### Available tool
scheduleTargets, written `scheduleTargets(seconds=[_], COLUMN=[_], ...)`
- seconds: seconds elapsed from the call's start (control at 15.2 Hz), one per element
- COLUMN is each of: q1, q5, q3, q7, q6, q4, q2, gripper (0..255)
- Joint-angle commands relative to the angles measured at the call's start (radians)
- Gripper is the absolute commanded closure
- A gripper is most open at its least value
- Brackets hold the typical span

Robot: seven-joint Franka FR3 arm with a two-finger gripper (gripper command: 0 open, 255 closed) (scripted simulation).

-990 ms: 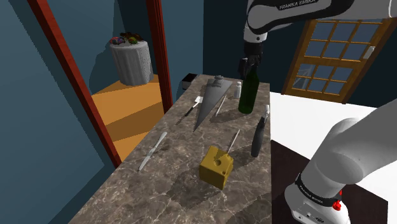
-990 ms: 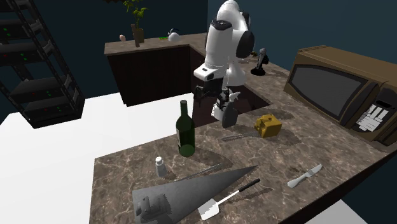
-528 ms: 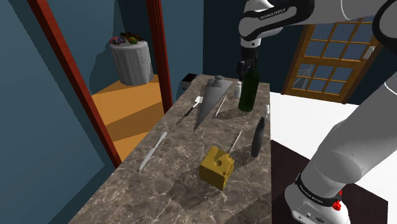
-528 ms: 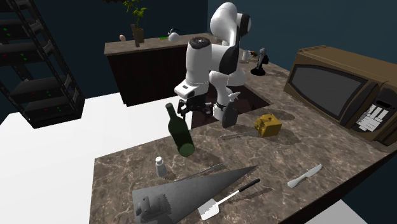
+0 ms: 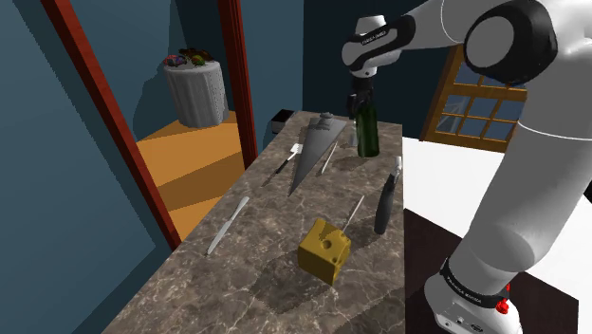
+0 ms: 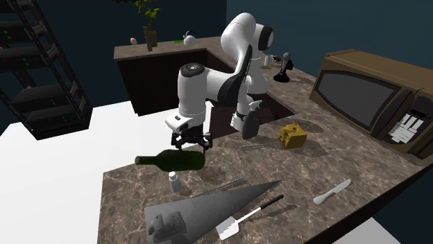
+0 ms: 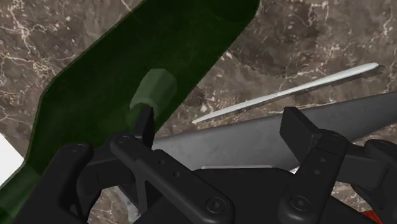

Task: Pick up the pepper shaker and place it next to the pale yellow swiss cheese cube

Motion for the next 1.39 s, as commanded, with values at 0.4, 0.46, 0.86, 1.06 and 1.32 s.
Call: scheduleTargets(seconds=[0.4,0.46,0.86,1.06,1.32], q1=[-0.106,-0.122,-0.129,-0.13,-0.13], q5=[0.108,0.119,0.127,0.13,0.13], q3=[-0.001,0.003,0.008,0.01,0.01], q7=[-0.144,-0.157,-0.164,-0.166,-0.166], q6=[-0.107,-0.119,-0.064,-0.034,-0.034], q4=[0.341,0.395,0.368,0.347,0.348], q2=[0.345,0.391,0.421,0.43,0.431], gripper=[0,0,0,0,0])
